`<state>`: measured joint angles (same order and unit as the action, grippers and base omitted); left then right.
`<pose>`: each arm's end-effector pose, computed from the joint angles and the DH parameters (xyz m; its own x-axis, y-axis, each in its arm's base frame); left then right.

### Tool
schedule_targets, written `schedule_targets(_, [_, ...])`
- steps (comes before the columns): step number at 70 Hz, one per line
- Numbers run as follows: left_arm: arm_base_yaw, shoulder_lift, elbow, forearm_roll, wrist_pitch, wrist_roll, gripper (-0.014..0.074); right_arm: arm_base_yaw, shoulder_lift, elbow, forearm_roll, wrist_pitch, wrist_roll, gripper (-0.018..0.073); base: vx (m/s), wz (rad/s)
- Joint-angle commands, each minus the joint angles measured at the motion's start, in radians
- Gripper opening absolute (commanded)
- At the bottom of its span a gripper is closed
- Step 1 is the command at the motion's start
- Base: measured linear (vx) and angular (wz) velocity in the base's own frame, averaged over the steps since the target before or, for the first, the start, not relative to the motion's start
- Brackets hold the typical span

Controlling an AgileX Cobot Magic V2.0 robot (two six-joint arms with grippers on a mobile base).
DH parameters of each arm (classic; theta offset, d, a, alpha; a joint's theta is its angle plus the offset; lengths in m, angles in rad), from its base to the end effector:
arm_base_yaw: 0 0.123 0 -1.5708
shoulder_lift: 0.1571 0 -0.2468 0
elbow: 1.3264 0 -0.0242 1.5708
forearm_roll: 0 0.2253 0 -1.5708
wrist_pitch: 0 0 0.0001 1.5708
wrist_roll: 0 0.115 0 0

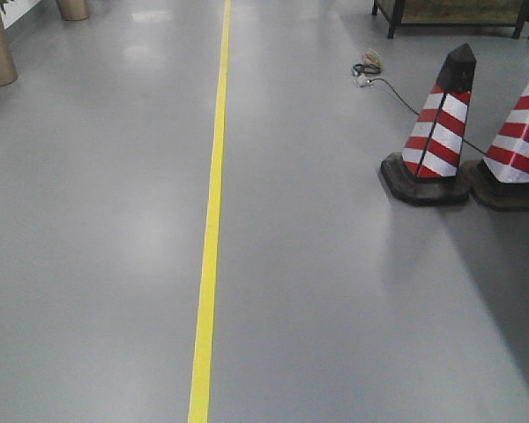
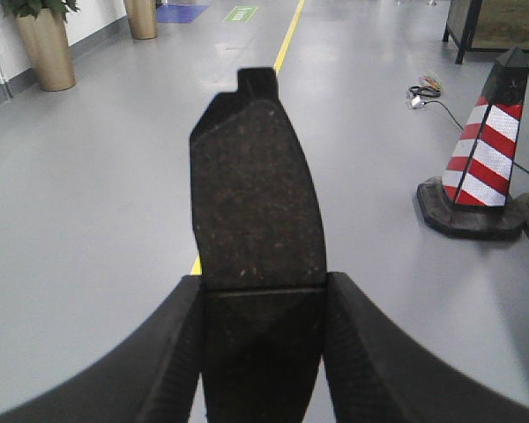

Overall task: Move and align brake pads A on conveyor
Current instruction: 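Drive forward along the yellow floor line past the striped cones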

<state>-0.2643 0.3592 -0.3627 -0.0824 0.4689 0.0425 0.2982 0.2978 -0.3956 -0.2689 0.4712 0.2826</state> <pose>0.1093 -0.0340 0.2470 -0.3641 0.0664 -0.9290 0.2833 0.9581 -0.0425 0.1047 0.0176 0.2660 -0.2636 -0.0376 -0.9639 -0.1697 0.9855 0.0080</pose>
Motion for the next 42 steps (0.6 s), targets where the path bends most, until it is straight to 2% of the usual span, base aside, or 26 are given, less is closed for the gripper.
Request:
schedule_targets(1, [-0.005,0.004,-0.028,-0.007,-0.089,-0.001,-0.0006,-0.008,0.005,-0.029,-0.022,-0.091,-0.005,0.0003,0.77,-0.03])
schedule_targets(42, [-0.005,0.012,-0.028,-0.007,-0.089,-0.001,-0.0006,-0.008,0.005,-0.029,-0.022,-0.091,-0.005,0.0003,0.73,-0.04])
